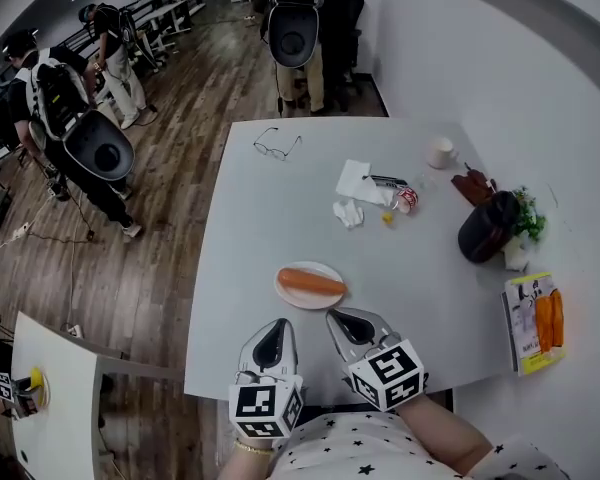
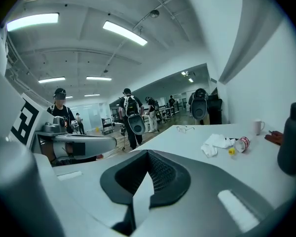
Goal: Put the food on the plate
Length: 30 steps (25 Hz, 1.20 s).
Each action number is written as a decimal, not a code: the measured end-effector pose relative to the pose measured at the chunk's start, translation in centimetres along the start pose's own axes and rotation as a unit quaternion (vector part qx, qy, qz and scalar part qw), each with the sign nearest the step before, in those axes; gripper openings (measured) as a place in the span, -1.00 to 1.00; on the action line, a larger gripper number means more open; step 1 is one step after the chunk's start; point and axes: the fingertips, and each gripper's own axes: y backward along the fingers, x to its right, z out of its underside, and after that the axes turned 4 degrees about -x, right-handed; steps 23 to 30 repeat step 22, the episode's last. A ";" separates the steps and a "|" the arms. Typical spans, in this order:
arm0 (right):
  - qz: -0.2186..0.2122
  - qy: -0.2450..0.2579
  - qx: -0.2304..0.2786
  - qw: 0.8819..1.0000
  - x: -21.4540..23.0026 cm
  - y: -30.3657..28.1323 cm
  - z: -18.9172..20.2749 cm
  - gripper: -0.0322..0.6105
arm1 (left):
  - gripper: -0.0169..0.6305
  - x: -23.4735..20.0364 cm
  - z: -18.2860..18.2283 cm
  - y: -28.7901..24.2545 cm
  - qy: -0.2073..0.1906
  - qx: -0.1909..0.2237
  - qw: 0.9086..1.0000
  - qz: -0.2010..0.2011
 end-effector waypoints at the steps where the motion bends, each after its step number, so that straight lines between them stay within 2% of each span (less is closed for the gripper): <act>1: 0.000 0.001 0.000 1.000 0.0 0.0 0.0 -0.90 | -0.92 0.0 0.0 0.0 -0.001 -0.001 1.000 -0.001; 30: -0.001 -0.003 0.023 1.000 -1.3 -0.1 -1.3 -0.90 | -0.92 -0.5 -0.5 1.1 0.005 0.000 1.000 -0.010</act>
